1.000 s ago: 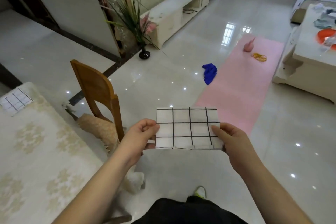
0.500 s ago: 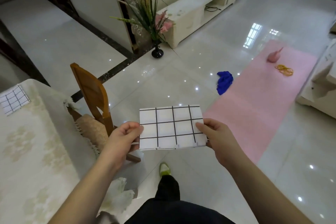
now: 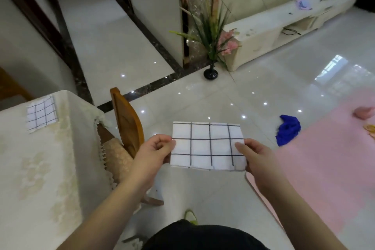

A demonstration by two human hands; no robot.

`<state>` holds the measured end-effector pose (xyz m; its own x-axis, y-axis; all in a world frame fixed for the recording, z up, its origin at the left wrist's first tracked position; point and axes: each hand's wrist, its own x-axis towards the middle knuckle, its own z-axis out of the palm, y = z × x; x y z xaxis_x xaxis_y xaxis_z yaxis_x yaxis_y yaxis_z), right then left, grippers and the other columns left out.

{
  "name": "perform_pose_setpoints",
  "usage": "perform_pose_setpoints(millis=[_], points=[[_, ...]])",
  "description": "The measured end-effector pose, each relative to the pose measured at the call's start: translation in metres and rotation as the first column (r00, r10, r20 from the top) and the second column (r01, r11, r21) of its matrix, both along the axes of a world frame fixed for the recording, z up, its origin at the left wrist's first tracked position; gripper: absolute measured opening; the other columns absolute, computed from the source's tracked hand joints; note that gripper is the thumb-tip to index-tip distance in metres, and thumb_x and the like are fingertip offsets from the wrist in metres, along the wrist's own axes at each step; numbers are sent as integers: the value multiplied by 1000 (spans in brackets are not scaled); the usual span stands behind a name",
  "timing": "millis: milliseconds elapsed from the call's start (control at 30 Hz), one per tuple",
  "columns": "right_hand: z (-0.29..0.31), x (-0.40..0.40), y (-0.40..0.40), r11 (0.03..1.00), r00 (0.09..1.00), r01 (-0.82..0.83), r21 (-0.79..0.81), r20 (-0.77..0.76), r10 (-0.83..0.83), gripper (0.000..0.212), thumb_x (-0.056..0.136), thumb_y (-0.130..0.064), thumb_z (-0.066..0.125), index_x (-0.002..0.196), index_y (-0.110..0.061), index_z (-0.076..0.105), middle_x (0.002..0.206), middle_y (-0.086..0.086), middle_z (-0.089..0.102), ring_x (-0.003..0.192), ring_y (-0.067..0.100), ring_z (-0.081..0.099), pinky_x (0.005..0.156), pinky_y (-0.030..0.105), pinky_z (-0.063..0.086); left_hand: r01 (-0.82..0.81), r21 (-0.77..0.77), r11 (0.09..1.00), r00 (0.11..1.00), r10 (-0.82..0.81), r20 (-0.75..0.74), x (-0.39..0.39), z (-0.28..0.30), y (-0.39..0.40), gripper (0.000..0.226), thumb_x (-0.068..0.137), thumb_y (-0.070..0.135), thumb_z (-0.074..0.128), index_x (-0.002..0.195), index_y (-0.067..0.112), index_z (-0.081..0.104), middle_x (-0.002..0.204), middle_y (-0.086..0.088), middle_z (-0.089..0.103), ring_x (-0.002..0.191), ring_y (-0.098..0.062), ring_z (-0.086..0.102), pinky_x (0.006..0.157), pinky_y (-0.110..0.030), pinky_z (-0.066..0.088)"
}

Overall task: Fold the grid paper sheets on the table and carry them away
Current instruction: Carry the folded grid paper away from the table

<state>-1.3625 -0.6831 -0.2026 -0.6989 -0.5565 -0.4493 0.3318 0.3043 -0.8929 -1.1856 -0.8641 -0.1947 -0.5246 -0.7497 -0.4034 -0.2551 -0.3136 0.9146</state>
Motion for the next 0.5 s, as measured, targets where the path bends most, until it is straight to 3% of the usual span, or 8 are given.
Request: perform_pose_setpoints(millis=[67,233,367,500], points=[[0,-17,-16,1000,1000,26,-9,10,-26,9,87,-23,67,85,-17,73,81,12,63,75,25,53,71,39,44,1,16,1000,1000,0,-12,-18,1,-17,3,89,12,67,89,15,67,67,1,63,70,-18,60,65,-26,53],[-3,-68,-61,1000,999,4,5,32,-5,12,94,-10,60,89,-10,71,82,7,75,70,18,67,65,32,54,-40,18,999,999,40,-13,-68,1,-55,3,91,11,65,93,9,65,63,0,55,53,-8,49,46,-14,42],[-13,-116,-101,998,998,-64,18,11,64,12,94,-12,60,87,-12,70,70,-2,70,59,10,60,55,22,48,-67,3,998,997,67,39,-106,-6,-86,11,92,12,64,98,2,64,69,-1,55,52,-6,50,45,-13,42],[-13,-169,-154,990,990,-140,5,25,140,12,94,-10,59,91,-9,70,76,0,73,64,10,65,57,23,52,-141,-31,990,987,143,68,-145,-8,-120,18,92,10,63,103,-4,64,81,-9,56,64,-11,52,53,-12,48]])
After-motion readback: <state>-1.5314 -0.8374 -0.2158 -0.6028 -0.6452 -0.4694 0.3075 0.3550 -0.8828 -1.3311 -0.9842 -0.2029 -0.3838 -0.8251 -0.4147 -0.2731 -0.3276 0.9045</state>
